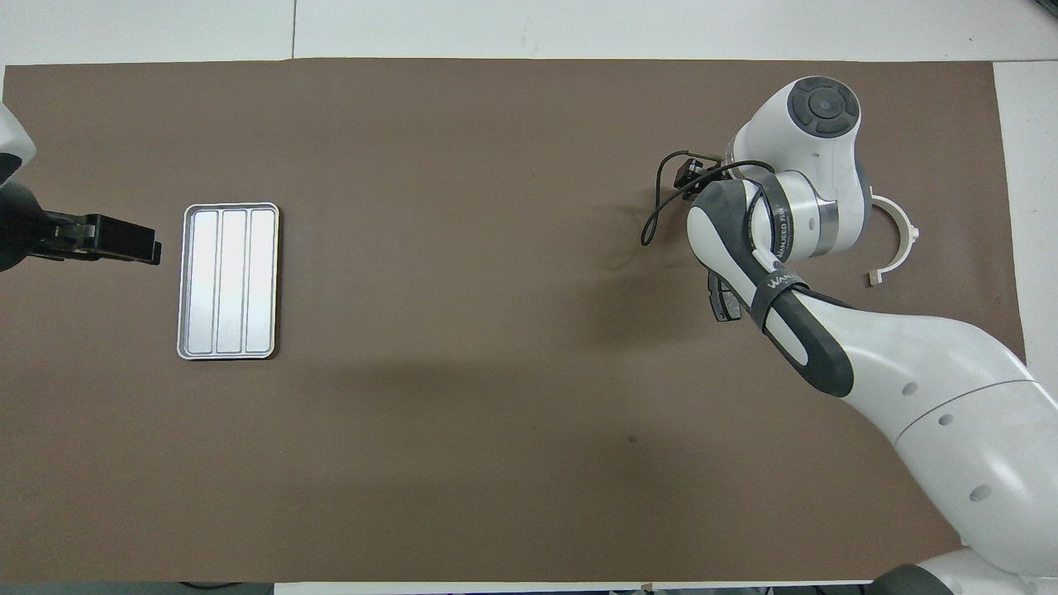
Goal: Pick bearing gear from pile to tray
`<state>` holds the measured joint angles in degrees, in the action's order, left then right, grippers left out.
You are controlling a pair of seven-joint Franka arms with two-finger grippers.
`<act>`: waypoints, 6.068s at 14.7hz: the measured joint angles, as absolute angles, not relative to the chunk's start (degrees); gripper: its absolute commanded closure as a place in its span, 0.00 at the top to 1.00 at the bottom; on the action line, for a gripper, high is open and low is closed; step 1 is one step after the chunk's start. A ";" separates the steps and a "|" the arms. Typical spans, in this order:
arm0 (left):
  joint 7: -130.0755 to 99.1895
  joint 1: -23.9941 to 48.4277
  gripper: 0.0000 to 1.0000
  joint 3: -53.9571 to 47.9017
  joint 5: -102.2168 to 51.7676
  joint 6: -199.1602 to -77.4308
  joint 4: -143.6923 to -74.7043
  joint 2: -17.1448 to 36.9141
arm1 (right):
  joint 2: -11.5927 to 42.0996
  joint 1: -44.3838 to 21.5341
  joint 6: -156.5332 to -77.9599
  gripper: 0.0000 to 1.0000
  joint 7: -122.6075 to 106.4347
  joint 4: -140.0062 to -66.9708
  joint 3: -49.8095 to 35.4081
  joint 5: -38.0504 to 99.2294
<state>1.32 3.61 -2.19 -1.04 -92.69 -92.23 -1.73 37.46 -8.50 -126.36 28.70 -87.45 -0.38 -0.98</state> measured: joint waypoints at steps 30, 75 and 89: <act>1.32 3.61 1.00 -2.19 -1.04 -92.69 -92.23 -1.73 | 24.26 -33.90 -100.97 0.00 69.73 -78.89 -1.65 2.39; -50.88 33.22 1.00 -3.92 8.89 -127.88 -105.86 19.14 | 33.73 -1.99 -116.60 1.00 24.96 -85.05 -0.69 -5.87; -51.33 33.29 1.00 -4.26 6.73 -135.19 -107.22 23.90 | 38.93 -1.15 -126.63 0.63 25.00 -85.08 -0.85 -5.98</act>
